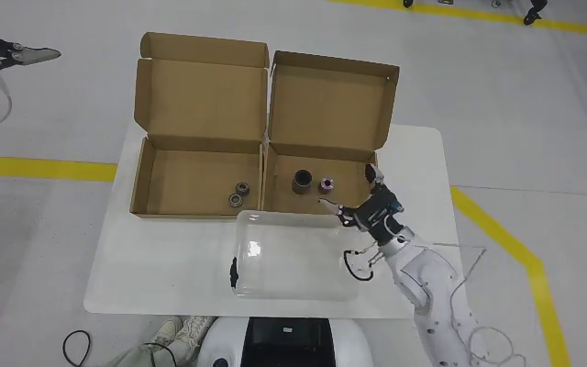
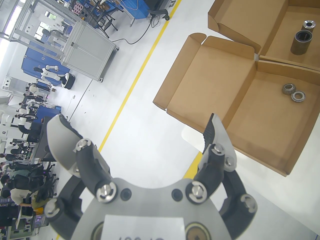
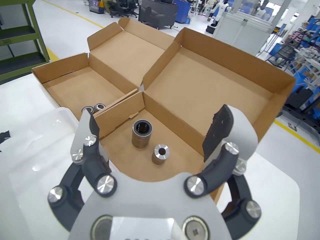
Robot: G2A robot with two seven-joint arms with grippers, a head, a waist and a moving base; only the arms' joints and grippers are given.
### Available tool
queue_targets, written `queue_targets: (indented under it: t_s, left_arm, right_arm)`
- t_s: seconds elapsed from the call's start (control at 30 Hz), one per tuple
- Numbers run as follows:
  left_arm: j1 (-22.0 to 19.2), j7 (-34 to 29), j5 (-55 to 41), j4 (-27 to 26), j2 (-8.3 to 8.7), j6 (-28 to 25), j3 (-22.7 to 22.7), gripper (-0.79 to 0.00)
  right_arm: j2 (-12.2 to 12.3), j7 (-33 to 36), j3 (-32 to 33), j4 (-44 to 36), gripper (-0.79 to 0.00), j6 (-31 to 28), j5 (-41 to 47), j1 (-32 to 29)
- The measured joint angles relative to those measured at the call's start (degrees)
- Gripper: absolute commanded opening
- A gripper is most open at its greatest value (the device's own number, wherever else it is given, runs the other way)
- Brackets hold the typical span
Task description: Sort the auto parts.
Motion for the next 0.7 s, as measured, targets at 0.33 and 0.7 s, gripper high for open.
queue_targets:
  t_s: [0.33, 0.7]
  left_arm:
    - [0.0, 0.0, 0.0, 0.0, 0.0, 0.0, 0.0, 0.0]
    - [0.0, 0.0, 0.0, 0.0, 0.0, 0.0, 0.0, 0.0]
  right_arm:
    - [1.0, -7.3, 7.7, -6.5, 0.0, 6.2, 2.9, -13.6]
    - [1.0, -6.6, 12.0, -10.8, 0.0, 16.3, 6.6, -22.6]
